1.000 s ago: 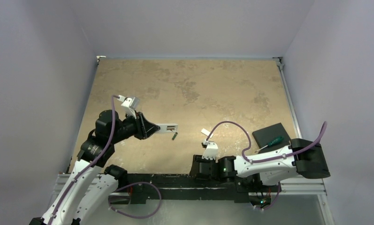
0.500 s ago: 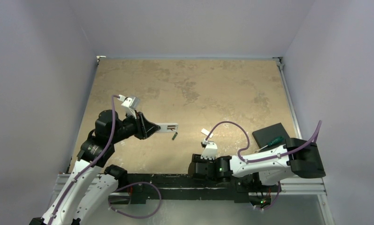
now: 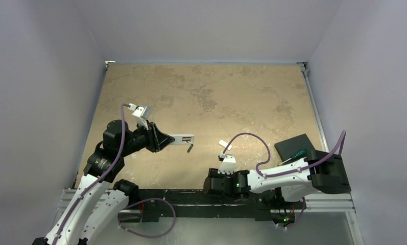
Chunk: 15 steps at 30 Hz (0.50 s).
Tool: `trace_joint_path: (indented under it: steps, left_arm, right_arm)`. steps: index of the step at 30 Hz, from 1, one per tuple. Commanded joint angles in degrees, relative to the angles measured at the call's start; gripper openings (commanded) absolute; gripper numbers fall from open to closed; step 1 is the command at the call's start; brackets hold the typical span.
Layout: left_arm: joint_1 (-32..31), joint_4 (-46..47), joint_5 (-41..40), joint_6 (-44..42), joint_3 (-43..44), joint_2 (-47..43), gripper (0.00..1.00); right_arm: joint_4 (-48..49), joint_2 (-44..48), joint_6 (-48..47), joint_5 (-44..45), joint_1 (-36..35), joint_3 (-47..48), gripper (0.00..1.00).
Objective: Load the batteries into the remote control
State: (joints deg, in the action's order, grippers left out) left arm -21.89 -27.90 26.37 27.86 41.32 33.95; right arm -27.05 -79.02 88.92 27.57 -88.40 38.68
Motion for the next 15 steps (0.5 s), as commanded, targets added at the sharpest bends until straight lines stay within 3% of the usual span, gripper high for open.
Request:
trace_joint_path:
  steps: [1, 15]
  left_arm:
    - [0.09, 2.85, 0.88, -0.7, 0.96, -0.64, 0.0]
    - [0.09, 2.59, 0.97, -0.7, 1.0, -1.04, 0.0]
  right_arm:
    - [0.38, -0.79, 1.56, 2.27, -0.19, 2.13, 0.58]
    - [-2.47, -4.03, 1.89, 4.39, 0.38, 4.39, 0.56]
